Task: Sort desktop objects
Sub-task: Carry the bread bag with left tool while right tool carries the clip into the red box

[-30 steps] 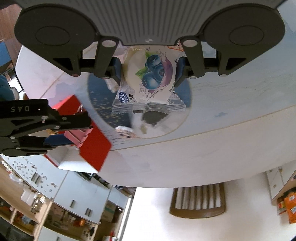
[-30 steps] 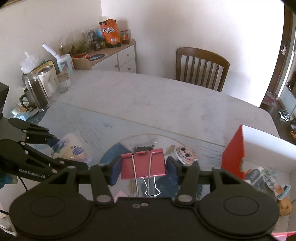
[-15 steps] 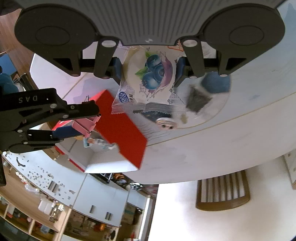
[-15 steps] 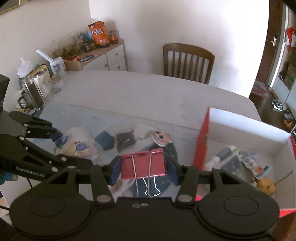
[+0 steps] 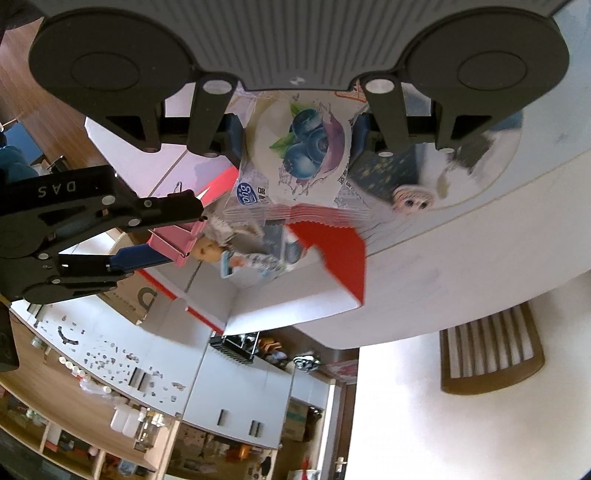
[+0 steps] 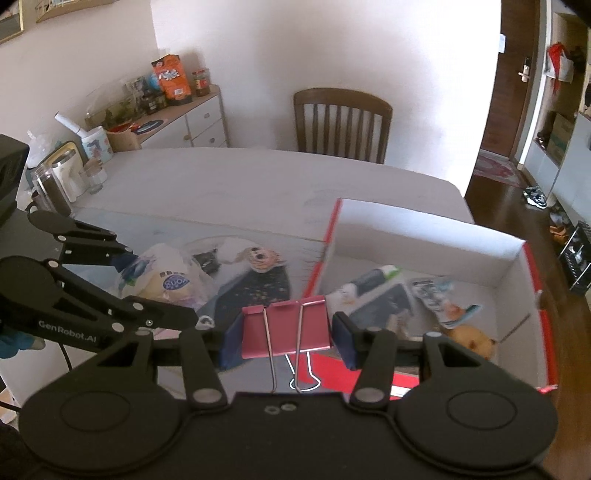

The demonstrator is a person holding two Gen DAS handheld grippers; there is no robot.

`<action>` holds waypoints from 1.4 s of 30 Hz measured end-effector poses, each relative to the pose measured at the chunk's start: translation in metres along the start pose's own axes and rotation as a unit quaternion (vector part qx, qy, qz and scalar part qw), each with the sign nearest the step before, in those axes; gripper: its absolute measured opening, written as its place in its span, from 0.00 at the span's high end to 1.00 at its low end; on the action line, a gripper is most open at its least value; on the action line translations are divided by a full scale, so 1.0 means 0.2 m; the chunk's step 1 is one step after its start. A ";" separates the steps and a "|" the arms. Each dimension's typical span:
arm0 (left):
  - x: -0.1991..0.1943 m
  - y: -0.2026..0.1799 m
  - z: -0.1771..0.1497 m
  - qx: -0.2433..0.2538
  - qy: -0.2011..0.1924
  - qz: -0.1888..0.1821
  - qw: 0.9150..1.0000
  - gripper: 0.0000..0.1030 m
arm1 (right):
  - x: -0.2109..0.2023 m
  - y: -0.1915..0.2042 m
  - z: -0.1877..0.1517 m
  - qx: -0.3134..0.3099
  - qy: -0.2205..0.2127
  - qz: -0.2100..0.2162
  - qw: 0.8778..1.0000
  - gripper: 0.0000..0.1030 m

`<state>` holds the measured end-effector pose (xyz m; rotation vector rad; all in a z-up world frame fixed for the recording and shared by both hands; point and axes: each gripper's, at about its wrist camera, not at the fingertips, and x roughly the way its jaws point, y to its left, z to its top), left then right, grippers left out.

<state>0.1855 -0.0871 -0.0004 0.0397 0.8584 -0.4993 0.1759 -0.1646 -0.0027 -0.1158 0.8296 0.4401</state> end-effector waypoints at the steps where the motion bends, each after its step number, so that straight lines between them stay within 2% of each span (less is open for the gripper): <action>1: 0.01 -0.02 0.02 0.002 -0.001 -0.001 1.000 0.48 | -0.01 -0.02 0.00 0.001 -0.001 -0.001 1.000 0.50; 12: 0.17 -0.21 0.17 0.027 -0.006 -0.004 1.000 0.48 | -0.07 -0.30 -0.01 0.008 -0.016 -0.028 0.999 0.50; 23: 0.40 -0.30 0.30 0.041 0.006 0.017 0.999 0.48 | -0.02 -0.56 -0.01 0.024 -0.020 -0.059 0.998 0.50; 28: 0.52 -0.32 0.33 0.039 0.016 0.027 0.999 0.48 | 0.04 -0.64 -0.03 0.024 -0.009 -0.066 0.997 0.50; 35: 0.68 -0.34 0.35 0.063 0.043 0.041 0.996 0.48 | 0.18 -0.74 -0.07 0.027 0.019 -0.076 0.997 0.50; 42: 0.79 -0.34 0.36 0.077 0.067 0.045 0.994 0.48 | 0.29 -0.77 -0.12 0.025 0.043 -0.075 0.996 0.50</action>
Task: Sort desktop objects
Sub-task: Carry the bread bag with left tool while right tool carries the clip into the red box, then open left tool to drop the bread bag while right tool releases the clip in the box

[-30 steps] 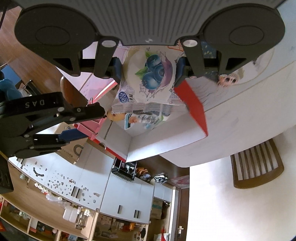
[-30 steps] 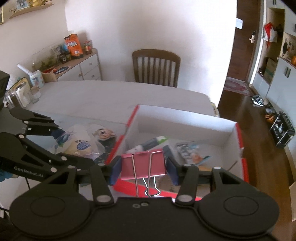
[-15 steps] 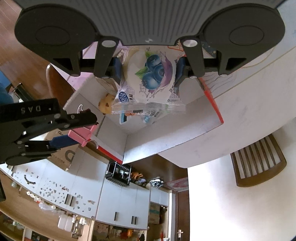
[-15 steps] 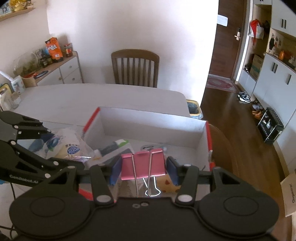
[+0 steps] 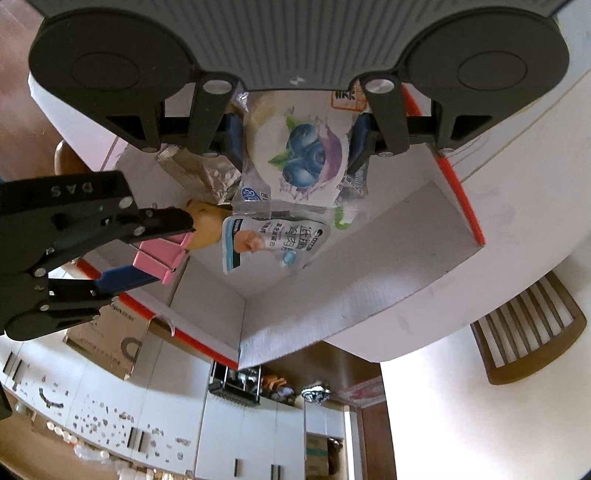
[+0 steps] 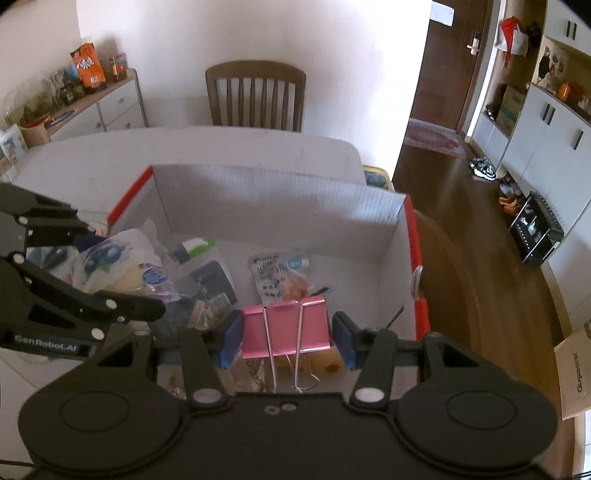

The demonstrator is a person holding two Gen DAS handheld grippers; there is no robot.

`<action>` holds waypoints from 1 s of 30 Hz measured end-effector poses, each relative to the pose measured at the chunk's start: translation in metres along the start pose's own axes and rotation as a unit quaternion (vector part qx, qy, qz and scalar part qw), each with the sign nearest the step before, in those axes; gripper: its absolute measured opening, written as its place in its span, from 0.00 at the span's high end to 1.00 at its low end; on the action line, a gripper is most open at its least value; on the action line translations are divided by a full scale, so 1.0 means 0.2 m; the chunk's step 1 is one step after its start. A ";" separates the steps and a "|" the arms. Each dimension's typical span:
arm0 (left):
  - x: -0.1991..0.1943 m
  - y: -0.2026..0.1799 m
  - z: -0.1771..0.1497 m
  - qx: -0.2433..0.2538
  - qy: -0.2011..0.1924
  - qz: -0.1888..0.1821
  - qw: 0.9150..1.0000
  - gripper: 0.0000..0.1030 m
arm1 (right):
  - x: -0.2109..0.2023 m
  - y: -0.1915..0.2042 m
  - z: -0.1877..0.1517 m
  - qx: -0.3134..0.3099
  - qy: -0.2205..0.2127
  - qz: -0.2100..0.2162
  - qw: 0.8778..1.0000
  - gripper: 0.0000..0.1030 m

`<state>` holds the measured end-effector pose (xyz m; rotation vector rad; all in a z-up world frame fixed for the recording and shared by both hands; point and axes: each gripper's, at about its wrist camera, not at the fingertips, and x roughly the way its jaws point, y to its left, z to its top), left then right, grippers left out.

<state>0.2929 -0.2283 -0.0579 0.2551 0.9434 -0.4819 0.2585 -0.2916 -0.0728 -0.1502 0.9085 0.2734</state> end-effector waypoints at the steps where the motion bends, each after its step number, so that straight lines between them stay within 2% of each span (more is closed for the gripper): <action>1: 0.01 0.00 0.00 0.002 0.003 0.000 1.000 0.48 | 0.02 0.00 -0.01 0.000 0.004 0.000 1.000 0.50; 9: 0.09 -0.03 -0.02 0.023 0.026 -0.006 0.999 0.48 | 0.12 0.00 -0.05 -0.005 0.030 0.008 0.999 0.50; 24: 0.12 -0.03 -0.01 0.020 0.027 -0.013 0.999 0.48 | 0.19 -0.02 -0.08 0.001 0.055 0.012 0.998 0.51; 30: 0.10 -0.04 -0.01 0.017 0.018 -0.011 1.000 0.48 | 0.18 -0.02 -0.08 0.006 0.057 0.013 0.998 0.46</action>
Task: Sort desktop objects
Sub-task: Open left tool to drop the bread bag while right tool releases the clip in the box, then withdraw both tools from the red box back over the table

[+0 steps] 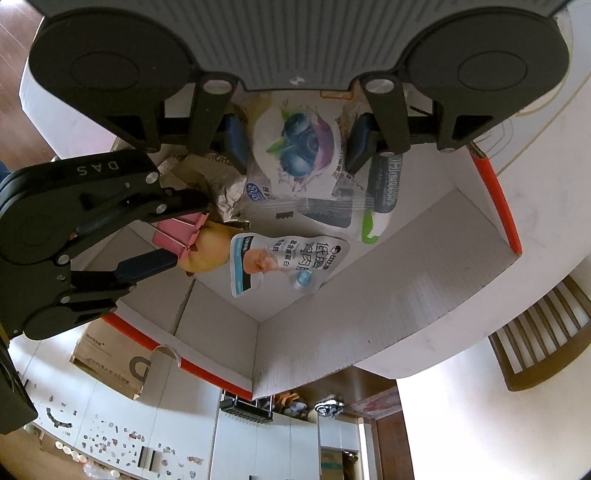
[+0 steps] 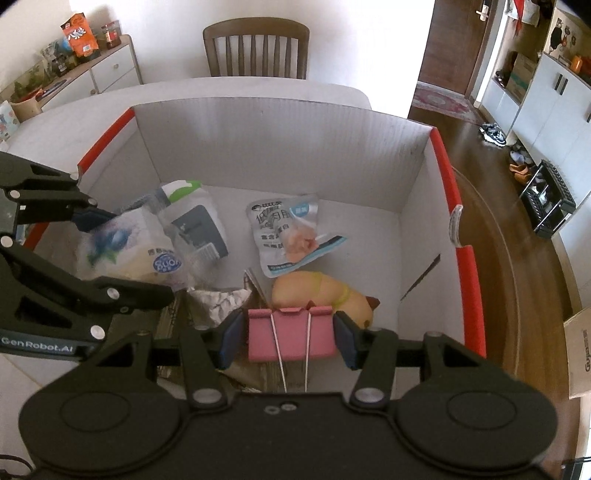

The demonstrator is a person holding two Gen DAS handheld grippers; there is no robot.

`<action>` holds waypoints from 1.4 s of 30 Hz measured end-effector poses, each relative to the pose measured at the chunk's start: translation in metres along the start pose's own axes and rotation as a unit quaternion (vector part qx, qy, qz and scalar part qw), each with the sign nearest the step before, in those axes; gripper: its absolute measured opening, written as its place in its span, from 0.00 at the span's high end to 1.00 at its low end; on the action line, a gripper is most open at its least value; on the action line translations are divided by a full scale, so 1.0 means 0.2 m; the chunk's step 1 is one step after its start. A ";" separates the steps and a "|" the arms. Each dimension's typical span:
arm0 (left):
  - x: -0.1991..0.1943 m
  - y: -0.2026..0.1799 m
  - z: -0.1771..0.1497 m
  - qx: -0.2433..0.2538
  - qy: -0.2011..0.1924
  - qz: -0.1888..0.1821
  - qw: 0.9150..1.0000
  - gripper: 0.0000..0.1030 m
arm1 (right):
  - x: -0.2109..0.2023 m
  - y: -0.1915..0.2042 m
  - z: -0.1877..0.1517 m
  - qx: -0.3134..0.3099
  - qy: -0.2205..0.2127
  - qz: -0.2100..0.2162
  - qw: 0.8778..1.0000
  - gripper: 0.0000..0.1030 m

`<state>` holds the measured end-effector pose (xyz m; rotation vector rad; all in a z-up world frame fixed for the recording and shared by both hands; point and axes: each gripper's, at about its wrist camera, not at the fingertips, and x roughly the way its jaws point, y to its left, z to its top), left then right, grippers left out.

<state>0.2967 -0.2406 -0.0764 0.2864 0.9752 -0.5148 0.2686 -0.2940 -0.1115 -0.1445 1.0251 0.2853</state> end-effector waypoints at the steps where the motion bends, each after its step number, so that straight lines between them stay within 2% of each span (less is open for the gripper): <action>1: -0.01 0.00 0.00 -0.002 -0.002 0.000 1.000 0.47 | 0.00 0.00 0.00 0.000 -0.001 0.001 1.000 0.45; 3: -0.03 0.00 0.00 -0.003 -0.008 0.001 1.000 0.43 | -0.01 0.00 0.01 0.003 -0.002 0.001 1.000 0.40; 4: -0.04 0.00 0.00 -0.004 -0.011 0.003 1.000 0.32 | -0.02 -0.01 0.01 0.005 -0.004 0.001 1.000 0.38; 6: -0.06 0.00 -0.01 -0.004 -0.017 0.003 1.000 0.27 | -0.03 -0.02 0.01 0.012 -0.006 0.005 1.000 0.38; 11: -0.12 0.00 -0.03 -0.008 -0.032 0.001 0.999 0.27 | -0.10 -0.04 0.03 0.023 -0.018 0.010 1.000 0.36; 15: -0.18 0.02 -0.04 -0.020 -0.047 -0.013 0.999 0.20 | -0.18 -0.04 0.03 0.030 -0.031 0.021 0.999 0.31; 33: -0.48 0.08 -0.18 -0.035 -0.102 -0.036 0.994 0.17 | -0.36 0.08 0.01 0.046 -0.071 0.039 0.996 0.27; 39: -0.59 0.13 -0.27 -0.041 -0.120 -0.043 0.991 0.03 | -0.42 0.18 0.02 0.049 -0.085 0.046 0.994 0.24; 42: -0.65 0.17 -0.33 -0.046 -0.125 -0.043 0.990 0.03 | -0.45 0.23 0.02 0.052 -0.090 0.046 0.994 0.23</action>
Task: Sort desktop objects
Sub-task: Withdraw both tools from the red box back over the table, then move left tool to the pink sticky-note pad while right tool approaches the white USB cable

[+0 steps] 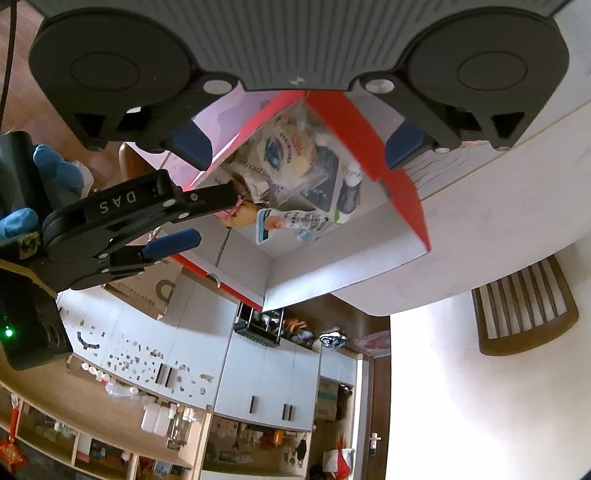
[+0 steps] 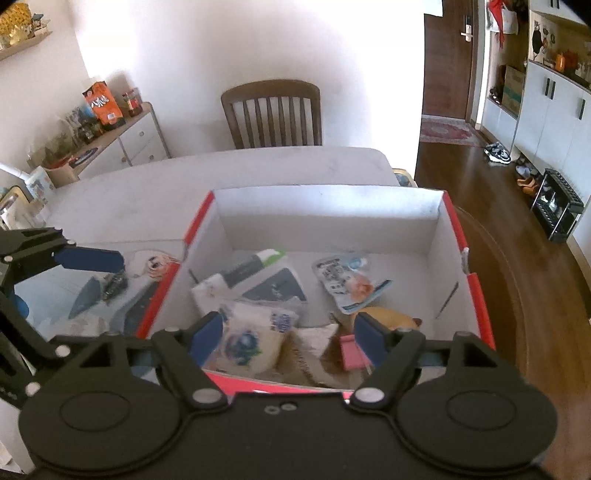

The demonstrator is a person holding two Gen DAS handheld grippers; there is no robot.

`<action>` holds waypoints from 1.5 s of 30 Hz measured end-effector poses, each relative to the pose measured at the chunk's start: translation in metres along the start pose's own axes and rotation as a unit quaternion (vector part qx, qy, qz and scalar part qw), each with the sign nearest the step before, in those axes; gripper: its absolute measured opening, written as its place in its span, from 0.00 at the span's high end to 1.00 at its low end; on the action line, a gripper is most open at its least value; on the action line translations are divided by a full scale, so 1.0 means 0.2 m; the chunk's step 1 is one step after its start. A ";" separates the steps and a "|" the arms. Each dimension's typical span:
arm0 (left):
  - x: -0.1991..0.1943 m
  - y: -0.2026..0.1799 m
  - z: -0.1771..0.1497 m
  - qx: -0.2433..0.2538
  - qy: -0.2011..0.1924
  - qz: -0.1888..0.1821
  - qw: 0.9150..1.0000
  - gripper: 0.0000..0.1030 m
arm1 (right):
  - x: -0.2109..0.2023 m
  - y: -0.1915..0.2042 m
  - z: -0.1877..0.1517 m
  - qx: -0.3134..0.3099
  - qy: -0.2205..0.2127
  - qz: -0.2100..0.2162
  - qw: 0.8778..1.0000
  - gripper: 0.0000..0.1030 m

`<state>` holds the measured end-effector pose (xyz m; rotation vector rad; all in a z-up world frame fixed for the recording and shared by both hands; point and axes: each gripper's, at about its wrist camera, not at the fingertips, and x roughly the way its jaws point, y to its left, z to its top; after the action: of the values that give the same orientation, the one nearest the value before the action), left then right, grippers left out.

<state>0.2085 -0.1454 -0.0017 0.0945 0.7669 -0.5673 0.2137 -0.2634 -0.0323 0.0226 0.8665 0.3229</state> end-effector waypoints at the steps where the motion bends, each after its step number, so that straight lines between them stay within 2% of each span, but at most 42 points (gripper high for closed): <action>1: -0.02 0.01 -0.01 -0.001 -0.001 0.000 1.000 0.03 | 0.00 0.02 0.00 0.000 0.000 -0.001 1.000 0.22; 19: -0.38 0.29 -0.28 -0.034 -0.013 0.023 0.999 0.03 | 0.03 0.48 -0.01 -0.015 -0.002 0.020 1.000 0.21; 25: -0.46 0.41 -0.39 -0.045 -0.007 0.029 0.999 0.02 | 0.06 0.63 -0.01 -0.022 0.001 0.026 0.999 0.21; 34: -0.50 0.56 -0.52 -0.052 0.006 0.032 0.998 0.02 | 0.14 0.82 -0.02 -0.030 0.010 0.035 0.999 0.21; 45: -0.42 0.65 -0.66 -0.047 0.025 0.034 0.998 0.03 | 0.31 0.99 -0.05 -0.041 0.044 0.041 0.997 0.21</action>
<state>0.1439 0.0411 -0.0557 0.0480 0.8357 -0.4653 0.1906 -0.0589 -0.0548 -0.0328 0.9406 0.4395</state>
